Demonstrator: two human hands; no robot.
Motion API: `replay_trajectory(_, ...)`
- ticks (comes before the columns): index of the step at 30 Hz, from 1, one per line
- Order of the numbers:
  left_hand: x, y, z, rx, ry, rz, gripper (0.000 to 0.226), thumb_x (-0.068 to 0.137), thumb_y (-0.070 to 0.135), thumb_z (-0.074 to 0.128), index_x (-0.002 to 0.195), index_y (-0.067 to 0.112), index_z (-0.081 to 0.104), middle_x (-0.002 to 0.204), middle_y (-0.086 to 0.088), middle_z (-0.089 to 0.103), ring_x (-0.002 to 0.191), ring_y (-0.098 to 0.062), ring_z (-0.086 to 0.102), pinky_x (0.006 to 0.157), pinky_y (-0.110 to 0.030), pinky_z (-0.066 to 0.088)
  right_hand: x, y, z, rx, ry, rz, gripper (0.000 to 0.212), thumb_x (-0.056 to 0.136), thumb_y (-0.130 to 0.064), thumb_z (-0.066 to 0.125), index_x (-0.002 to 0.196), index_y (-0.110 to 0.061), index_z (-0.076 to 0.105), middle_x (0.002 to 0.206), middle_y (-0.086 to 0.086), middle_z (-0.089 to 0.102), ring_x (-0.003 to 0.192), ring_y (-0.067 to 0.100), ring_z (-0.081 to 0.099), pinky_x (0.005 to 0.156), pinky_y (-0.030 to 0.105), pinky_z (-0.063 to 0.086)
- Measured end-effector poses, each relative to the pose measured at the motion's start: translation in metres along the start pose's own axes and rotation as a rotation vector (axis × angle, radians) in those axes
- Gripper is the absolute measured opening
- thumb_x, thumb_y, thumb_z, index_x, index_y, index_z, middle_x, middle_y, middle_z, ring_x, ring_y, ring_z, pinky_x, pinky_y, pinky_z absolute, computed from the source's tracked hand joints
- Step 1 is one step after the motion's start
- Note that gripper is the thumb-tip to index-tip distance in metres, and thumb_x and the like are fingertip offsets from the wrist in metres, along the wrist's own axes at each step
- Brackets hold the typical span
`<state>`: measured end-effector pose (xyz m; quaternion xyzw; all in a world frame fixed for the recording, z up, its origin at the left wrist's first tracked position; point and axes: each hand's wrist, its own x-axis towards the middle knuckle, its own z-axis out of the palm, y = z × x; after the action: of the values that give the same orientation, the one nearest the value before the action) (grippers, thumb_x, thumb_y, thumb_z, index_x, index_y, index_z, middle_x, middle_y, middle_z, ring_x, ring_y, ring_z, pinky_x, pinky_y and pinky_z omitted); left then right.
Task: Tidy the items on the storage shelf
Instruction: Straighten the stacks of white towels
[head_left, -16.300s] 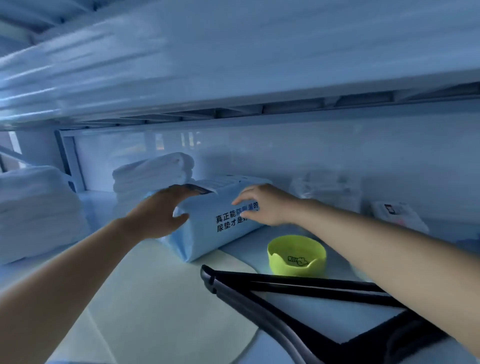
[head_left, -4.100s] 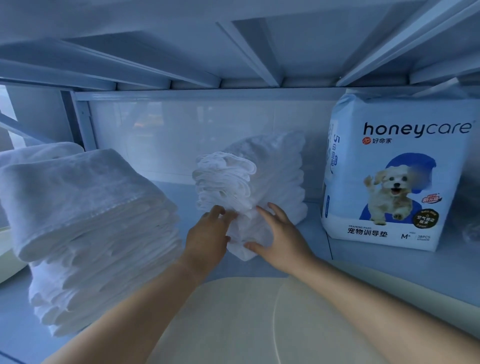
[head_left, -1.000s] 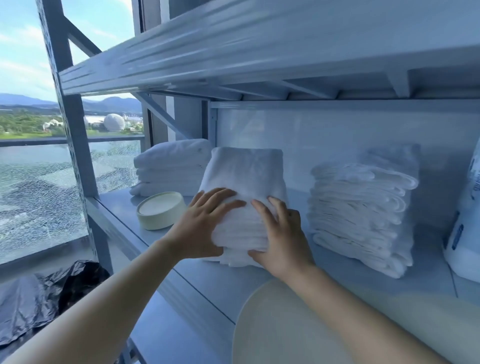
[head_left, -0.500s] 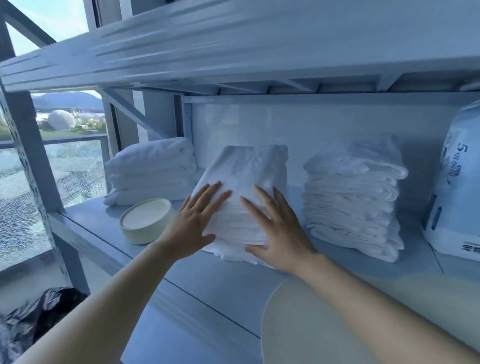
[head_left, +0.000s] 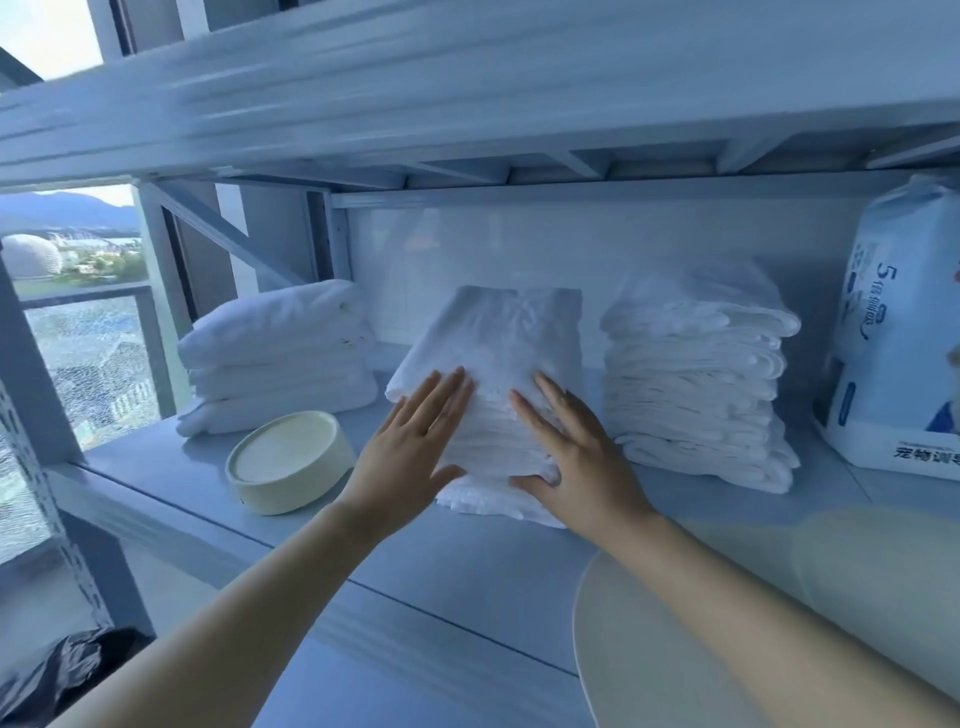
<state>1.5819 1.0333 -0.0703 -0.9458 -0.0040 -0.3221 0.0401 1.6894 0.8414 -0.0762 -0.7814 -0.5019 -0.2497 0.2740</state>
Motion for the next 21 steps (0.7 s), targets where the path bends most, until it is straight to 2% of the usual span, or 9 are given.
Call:
replay_trajectory(4,0.010,0.001,0.000,-0.026,0.040,0.003,0.091,0.083,0.026,0.067,0.146,0.024,0.001,0.153,0.009,0.003,0.142,-0.013,-0.002,0.115,-0.031,0.007,0.003,0.001,0.000,0.026,-0.023,0.037,0.089,0.079,-0.033,0.072,0.144,-0.042,0.012,0.157,-0.013,0.003,0.144,0.017,0.014,0.110,0.036,0.034)
replay_trajectory(7,0.010,0.000,0.003,-0.043,0.061,0.000,0.089,0.082,0.026,0.069,0.148,0.019,0.011,0.155,0.004,0.016,0.144,-0.017,0.009,0.114,-0.028,0.011,0.004,0.000,-0.002,0.000,-0.038,0.040,0.087,0.079,-0.034,0.072,0.145,-0.042,0.015,0.157,-0.014,0.003,0.144,0.014,0.013,0.109,0.035,0.035)
replay_trajectory(11,0.005,-0.007,0.002,-0.094,0.085,0.027,0.089,0.077,0.031,0.074,0.148,0.019,0.020,0.154,0.003,0.024,0.143,-0.020,0.021,0.112,-0.033,0.025,0.004,-0.007,-0.005,-0.052,-0.055,0.047,0.085,0.079,-0.042,0.069,0.145,-0.043,0.015,0.156,-0.016,0.001,0.143,0.012,0.010,0.105,0.035,0.039)
replay_trajectory(14,0.001,-0.014,-0.005,-0.107,0.074,0.029,0.090,0.078,0.042,0.070,0.148,0.029,0.015,0.155,0.010,0.019,0.142,-0.015,0.022,0.102,-0.032,0.038,0.008,-0.018,-0.008,-0.111,0.003,0.053,0.080,0.077,-0.051,0.068,0.145,-0.035,0.027,0.156,-0.008,0.013,0.143,0.020,0.016,0.112,0.042,0.029)
replay_trajectory(16,-0.003,-0.022,-0.011,-0.086,0.083,0.033,0.085,0.079,0.046,0.067,0.147,0.032,0.019,0.153,0.011,0.022,0.136,-0.015,0.033,0.092,-0.031,0.046,0.013,-0.027,-0.009,-0.173,0.046,0.062,0.077,0.079,-0.052,0.065,0.144,-0.031,0.031,0.155,-0.004,0.019,0.143,0.023,0.017,0.113,0.046,0.025)
replay_trajectory(18,-0.009,-0.031,-0.018,-0.072,0.089,0.023,0.080,0.079,0.045,0.068,0.145,0.032,0.024,0.150,0.010,0.028,0.129,-0.017,0.042,0.086,-0.033,0.050,0.021,-0.038,-0.008,-0.197,0.084,0.061,0.072,0.081,-0.050,0.064,0.144,-0.028,0.034,0.154,-0.002,0.024,0.143,0.024,0.018,0.114,0.049,0.021)
replay_trajectory(21,-0.020,-0.051,-0.025,-0.053,0.072,-0.035,0.078,0.079,0.045,0.067,0.144,0.031,0.026,0.148,0.009,0.031,0.129,-0.018,0.042,0.086,-0.037,0.050,0.031,-0.055,-0.001,-0.211,0.088,0.036,0.067,0.085,-0.045,0.062,0.143,-0.024,0.036,0.152,-0.001,0.029,0.143,0.022,0.019,0.114,0.050,0.013)
